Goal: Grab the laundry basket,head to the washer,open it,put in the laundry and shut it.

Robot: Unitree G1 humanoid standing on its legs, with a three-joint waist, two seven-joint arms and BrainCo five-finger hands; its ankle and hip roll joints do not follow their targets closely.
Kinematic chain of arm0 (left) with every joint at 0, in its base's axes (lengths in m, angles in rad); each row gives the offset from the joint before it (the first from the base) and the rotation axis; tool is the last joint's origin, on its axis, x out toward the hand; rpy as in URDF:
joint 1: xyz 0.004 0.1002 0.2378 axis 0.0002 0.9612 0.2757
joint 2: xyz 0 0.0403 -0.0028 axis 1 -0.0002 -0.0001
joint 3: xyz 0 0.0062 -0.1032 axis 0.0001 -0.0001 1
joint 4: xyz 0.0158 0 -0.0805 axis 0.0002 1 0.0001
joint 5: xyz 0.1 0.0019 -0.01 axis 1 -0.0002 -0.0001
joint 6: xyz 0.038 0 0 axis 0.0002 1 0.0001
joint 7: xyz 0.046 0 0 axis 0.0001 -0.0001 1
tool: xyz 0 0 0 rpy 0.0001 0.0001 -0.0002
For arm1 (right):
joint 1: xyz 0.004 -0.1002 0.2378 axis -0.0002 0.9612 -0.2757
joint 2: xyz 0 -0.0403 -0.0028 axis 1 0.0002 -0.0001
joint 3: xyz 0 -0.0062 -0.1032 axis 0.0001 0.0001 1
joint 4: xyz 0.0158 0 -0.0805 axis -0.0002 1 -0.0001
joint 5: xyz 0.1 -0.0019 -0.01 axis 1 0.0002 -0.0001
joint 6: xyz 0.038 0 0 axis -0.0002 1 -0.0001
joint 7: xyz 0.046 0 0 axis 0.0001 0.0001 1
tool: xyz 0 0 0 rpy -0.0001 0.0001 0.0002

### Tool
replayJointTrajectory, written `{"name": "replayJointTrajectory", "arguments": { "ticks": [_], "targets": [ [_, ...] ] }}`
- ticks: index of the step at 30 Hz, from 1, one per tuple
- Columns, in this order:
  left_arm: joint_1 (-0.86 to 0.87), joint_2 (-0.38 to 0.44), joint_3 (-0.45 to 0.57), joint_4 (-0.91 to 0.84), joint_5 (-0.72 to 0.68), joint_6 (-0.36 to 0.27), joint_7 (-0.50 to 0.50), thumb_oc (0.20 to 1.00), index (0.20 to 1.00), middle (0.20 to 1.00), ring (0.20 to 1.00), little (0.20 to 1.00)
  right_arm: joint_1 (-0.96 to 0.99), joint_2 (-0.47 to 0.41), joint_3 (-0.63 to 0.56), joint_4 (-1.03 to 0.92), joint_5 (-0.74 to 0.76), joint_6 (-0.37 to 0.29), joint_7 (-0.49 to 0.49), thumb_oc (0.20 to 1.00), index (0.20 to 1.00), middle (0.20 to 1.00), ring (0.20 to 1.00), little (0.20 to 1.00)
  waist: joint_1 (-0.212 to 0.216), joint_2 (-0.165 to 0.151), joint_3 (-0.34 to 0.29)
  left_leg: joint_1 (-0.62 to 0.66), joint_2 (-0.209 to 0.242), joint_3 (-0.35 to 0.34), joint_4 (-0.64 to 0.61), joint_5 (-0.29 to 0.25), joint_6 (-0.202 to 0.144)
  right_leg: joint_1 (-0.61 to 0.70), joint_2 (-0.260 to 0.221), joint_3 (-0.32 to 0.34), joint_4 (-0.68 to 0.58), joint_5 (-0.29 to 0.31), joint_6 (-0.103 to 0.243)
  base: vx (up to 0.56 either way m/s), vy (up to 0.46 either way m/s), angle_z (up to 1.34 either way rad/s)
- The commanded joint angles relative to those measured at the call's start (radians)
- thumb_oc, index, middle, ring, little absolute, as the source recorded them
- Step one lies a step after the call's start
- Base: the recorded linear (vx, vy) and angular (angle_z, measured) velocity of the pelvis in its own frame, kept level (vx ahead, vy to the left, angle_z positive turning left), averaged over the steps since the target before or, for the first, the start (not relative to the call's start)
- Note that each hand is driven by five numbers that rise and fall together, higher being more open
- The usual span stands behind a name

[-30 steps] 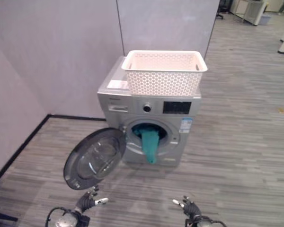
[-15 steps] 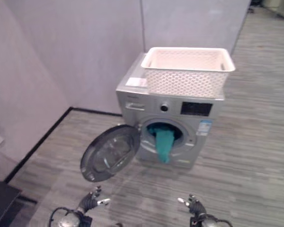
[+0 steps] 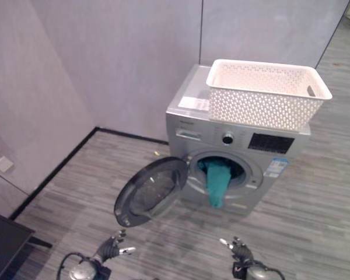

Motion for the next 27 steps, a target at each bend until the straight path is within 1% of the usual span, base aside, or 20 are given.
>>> {"name": "replayJointTrajectory", "arguments": {
  "ticks": [1, 2, 3, 4, 5, 6, 7, 8, 9, 10, 11, 13, 14, 15, 18, 19, 20, 22, 24, 27],
  "targets": [
    [0.0, 0.047, 0.043, -0.098, 0.033, -0.039, 0.0, 1.0, 1.0, 1.0, 1.0, 1.0, -0.041, 0.009, 0.01, 0.004, 0.049, -0.017, 0.01, 1.0, 1.0, 1.0, 1.0, 1.0, -0.017, -0.01, 0.02, 0.047, 0.005, -0.128, -0.12, 0.092, -0.027, -0.035, 0.113, 0.194, -0.415, 0.198, -0.008, 0.2, -0.19, 0.39],
    [-0.004, 0.045, 0.042, -0.096, 0.041, -0.044, 0.006, 1.0, 1.0, 1.0, 1.0, 1.0, -0.031, 0.011, 0.007, 0.0, 0.057, -0.016, 0.013, 1.0, 1.0, 1.0, 1.0, 1.0, -0.03, -0.019, 0.027, 0.047, -0.003, -0.152, -0.104, 0.076, -0.033, -0.038, 0.124, 0.259, -0.477, 0.218, 0.007, 0.18, -0.19, 0.31],
    [-0.008, 0.046, 0.043, -0.095, 0.042, -0.046, 0.009, 1.0, 1.0, 1.0, 1.0, 1.0, -0.028, 0.012, 0.005, -0.002, 0.061, -0.017, 0.014, 1.0, 1.0, 1.0, 1.0, 1.0, -0.037, -0.027, 0.029, 0.044, -0.009, -0.162, -0.095, 0.068, -0.035, -0.039, 0.125, 0.296, -0.52, 0.234, 0.016, 0.11, -0.167, 1.03],
    [-0.022, 0.042, 0.036, -0.083, 0.053, -0.051, 0.014, 1.0, 1.0, 1.0, 1.0, 1.0, -0.026, 0.018, 0.005, 0.003, 0.065, -0.017, 0.016, 1.0, 1.0, 1.0, 1.0, 1.0, -0.045, -0.037, 0.032, 0.038, -0.014, -0.183, -0.081, 0.057, -0.039, -0.043, 0.119, 0.343, -0.556, 0.271, 0.026, 0.09, -0.175, 1.39],
    [-0.03, 0.04, 0.031, -0.071, 0.058, -0.055, 0.019, 1.0, 1.0, 1.0, 1.0, 1.0, -0.025, 0.02, 0.004, 0.005, 0.066, -0.017, 0.018, 1.0, 1.0, 1.0, 1.0, 1.0, -0.051, -0.042, 0.031, 0.025, -0.015, -0.201, -0.064, 0.05, -0.042, -0.049, 0.111, 0.374, -0.581, 0.301, 0.033, 0.06, -0.13, 1.23],
    [-0.03, 0.04, 0.031, -0.071, 0.058, -0.055, 0.019, 1.0, 1.0, 1.0, 1.0, 1.0, -0.025, 0.02, 0.004, 0.005, 0.066, -0.017, 0.018, 1.0, 1.0, 1.0, 1.0, 1.0, -0.051, -0.042, 0.031, 0.025, -0.015, -0.201, -0.064, 0.049, -0.042, -0.049, 0.111, 0.374, -0.581, 0.301, 0.033, 0.1, -0.203, 0.95],
    [-0.035, 0.041, 0.032, -0.067, 0.053, -0.057, 0.027, 1.0, 1.0, 1.0, 1.0, 1.0, -0.018, 0.02, 0.002, 0.003, 0.068, -0.018, 0.022, 1.0, 1.0, 1.0, 1.0, 1.0, -0.058, -0.056, 0.031, 0.013, -0.013, -0.227, -0.044, 0.04, -0.051, -0.045, 0.097, 0.413, -0.609, 0.35, 0.043, 0.09, -0.214, 0.72],
    [-0.032, 0.04, 0.03, -0.065, 0.054, -0.058, 0.031, 1.0, 1.0, 1.0, 1.0, 1.0, -0.013, 0.021, 0.004, 0.0, 0.067, -0.017, 0.024, 1.0, 1.0, 1.0, 1.0, 1.0, -0.06, -0.06, 0.029, 0.011, -0.01, -0.238, -0.04, 0.038, -0.056, -0.041, 0.092, 0.425, -0.611, 0.37, 0.048, 0.16, -0.362, 0.9],
    [-0.03, 0.04, 0.029, -0.057, 0.054, -0.058, 0.032, 1.0, 1.0, 1.0, 1.0, 1.0, -0.004, 0.021, 0.007, -0.008, 0.063, -0.014, 0.031, 1.0, 1.0, 1.0, 1.0, 1.0, -0.058, -0.072, 0.019, 0.007, 0.004, -0.252, -0.029, 0.032, -0.07, -0.021, 0.079, 0.415, -0.624, 0.378, 0.056, 0.1, -0.22, 0.78],
    [-0.03, 0.04, 0.029, -0.057, 0.054, -0.058, 0.032, 1.0, 1.0, 1.0, 1.0, 1.0, -0.004, 0.022, 0.007, -0.008, 0.063, -0.014, 0.03, 1.0, 1.0, 1.0, 1.0, 1.0, -0.061, -0.072, 0.019, 0.006, 0.004, -0.255, -0.027, 0.032, -0.07, -0.017, 0.079, 0.411, -0.626, 0.378, 0.056, 0.1, -0.226, 0.67],
    [-0.032, 0.038, 0.027, -0.044, 0.051, -0.059, 0.028, 1.0, 1.0, 1.0, 1.0, 1.0, -0.002, 0.023, 0.008, -0.004, 0.057, -0.014, 0.033, 1.0, 1.0, 1.0, 1.0, 1.0, -0.052, -0.081, 0.009, 0.002, 0.011, -0.254, -0.023, 0.026, -0.08, 0.003, 0.064, 0.383, -0.646, 0.368, 0.067, 0.03, -0.078, 0.44],
    [-0.032, 0.039, 0.027, -0.044, 0.051, -0.059, 0.028, 1.0, 1.0, 1.0, 1.0, 1.0, -0.001, 0.024, 0.008, -0.004, 0.057, -0.015, 0.034, 1.0, 1.0, 1.0, 1.0, 1.0, -0.055, -0.081, 0.01, 0.002, 0.01, -0.258, -0.022, 0.025, -0.08, 0.008, 0.063, 0.377, -0.65, 0.369, 0.067, 0.05, -0.135, 0.21],
    [-0.019, 0.032, 0.026, -0.019, 0.055, -0.061, 0.028, 1.0, 1.0, 1.0, 1.0, 1.0, 0.0, 0.027, 0.015, 0.003, 0.051, -0.011, 0.038, 1.0, 1.0, 1.0, 1.0, 1.0, -0.046, -0.093, -0.006, 0.005, 0.042, -0.261, -0.024, 0.033, -0.107, 0.046, 0.069, 0.325, -0.679, 0.351, 0.079, 0.14, -0.371, 0.08],
    [0.0, 0.03, 0.04, -0.009, 0.04, -0.059, 0.03, 1.0, 1.0, 1.0, 1.0, 1.0, 0.01, 0.027, 0.022, 0.008, 0.049, -0.01, 0.043, 1.0, 1.0, 1.0, 1.0, 1.0, -0.037, -0.097, -0.023, 0.016, 0.084, -0.268, -0.046, 0.054, -0.133, 0.063, 0.102, 0.305, -0.704, 0.308, 0.074, 0.17, -0.436, 0.07],
    [0.028, 0.03, 0.046, -0.01, 0.035, -0.058, 0.027, 1.0, 1.0, 1.0, 1.0, 1.0, 0.024, 0.023, 0.027, 0.01, 0.048, -0.013, 0.048, 1.0, 1.0, 1.0, 1.0, 1.0, -0.034, -0.089, -0.048, 0.054, 0.142, -0.282, -0.139, 0.098, -0.169, 0.091, 0.146, 0.262, -0.723, 0.255, 0.058, 0.1, -0.222, 0.02],
    [0.028, 0.03, 0.046, -0.01, 0.035, -0.058, 0.027, 1.0, 1.0, 1.0, 1.0, 1.0, 0.024, 0.023, 0.027, 0.01, 0.048, -0.013, 0.048, 1.0, 1.0, 1.0, 1.0, 1.0, -0.034, -0.089, -0.048, 0.055, 0.142, -0.282, -0.139, 0.098, -0.169, 0.091, 0.146, 0.262, -0.723, 0.255, 0.058, 0.05, -0.14, -0.06],
    [0.042, 0.033, 0.045, -0.017, 0.04, -0.059, 0.022, 1.0, 1.0, 1.0, 1.0, 1.0, 0.034, 0.016, 0.03, -0.003, 0.044, -0.014, 0.051, 1.0, 1.0, 1.0, 1.0, 1.0, -0.034, -0.085, -0.053, 0.066, 0.166, -0.284, -0.178, 0.119, -0.18, 0.093, 0.162, 0.252, -0.722, 0.24, 0.05, 0.04, -0.106, 0.08],
    [0.043, 0.029, 0.039, -0.013, 0.044, -0.059, 0.02, 1.0, 1.0, 1.0, 1.0, 1.0, 0.028, 0.006, 0.035, 0.01, 0.033, -0.017, 0.049, 1.0, 1.0, 1.0, 1.0, 1.0, -0.031, -0.083, -0.057, 0.082, 0.186, -0.283, -0.212, 0.136, -0.188, 0.094, 0.173, 0.241, -0.72, 0.229, 0.045, 0.06, -0.115, 0.06],
    [0.049, 0.028, 0.034, -0.016, 0.05, -0.057, 0.016, 1.0, 1.0, 1.0, 1.0, 1.0, 0.023, 0.0, 0.039, 0.017, 0.025, -0.015, 0.048, 1.0, 1.0, 1.0, 1.0, 1.0, -0.027, -0.082, -0.059, 0.094, 0.195, -0.28, -0.239, 0.148, -0.19, 0.099, 0.18, 0.235, -0.724, 0.223, 0.043, 0.04, -0.056, -0.03],
    [0.049, 0.028, 0.034, -0.017, 0.05, -0.057, 0.016, 1.0, 1.0, 1.0, 1.0, 1.0, 0.023, 0.0, 0.039, 0.018, 0.025, -0.015, 0.048, 1.0, 1.0, 1.0, 1.0, 1.0, -0.027, -0.082, -0.058, 0.097, 0.196, -0.279, -0.242, 0.15, -0.191, 0.1, 0.181, 0.235, -0.724, 0.223, 0.042, 0.01, -0.011, 0.0]
  ]
}}
